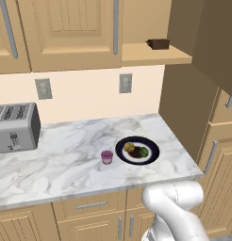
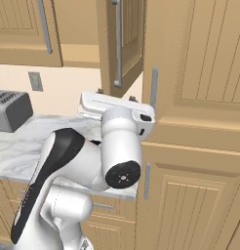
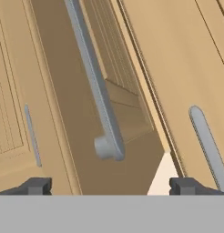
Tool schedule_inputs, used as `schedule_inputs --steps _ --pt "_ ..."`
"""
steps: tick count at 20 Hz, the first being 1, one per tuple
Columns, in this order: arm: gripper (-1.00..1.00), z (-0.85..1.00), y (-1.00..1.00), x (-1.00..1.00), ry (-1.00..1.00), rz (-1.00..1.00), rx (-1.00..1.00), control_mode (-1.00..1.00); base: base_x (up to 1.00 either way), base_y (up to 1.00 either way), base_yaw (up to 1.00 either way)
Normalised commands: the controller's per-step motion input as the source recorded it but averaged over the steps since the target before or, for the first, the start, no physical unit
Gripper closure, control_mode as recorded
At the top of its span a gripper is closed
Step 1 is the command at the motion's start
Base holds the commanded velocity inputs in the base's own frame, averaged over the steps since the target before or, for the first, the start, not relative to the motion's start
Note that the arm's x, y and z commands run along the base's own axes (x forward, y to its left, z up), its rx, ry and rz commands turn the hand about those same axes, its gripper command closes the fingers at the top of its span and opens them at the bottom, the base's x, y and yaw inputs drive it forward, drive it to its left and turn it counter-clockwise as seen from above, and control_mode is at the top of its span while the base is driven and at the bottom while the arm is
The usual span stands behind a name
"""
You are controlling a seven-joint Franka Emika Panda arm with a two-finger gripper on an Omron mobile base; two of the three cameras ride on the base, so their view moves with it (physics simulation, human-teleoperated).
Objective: Pick the avocado and bread from the counter and place them on the plate. Then pick the jam from the cabinet and place it next to the plate. Lastly close the cabinet door.
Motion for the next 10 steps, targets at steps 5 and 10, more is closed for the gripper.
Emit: schedule_inputs --steps 5,10 --pt "-1.0 -0.06 0.48 0.8 -0.08 -0.01 0.0 -1.0 0.0 0.0 0.0" --pt "-1.0 -0.18 0.79 0.97 -0.04 -0.05 0.0 -1.0 0.0 0.0 0.0"
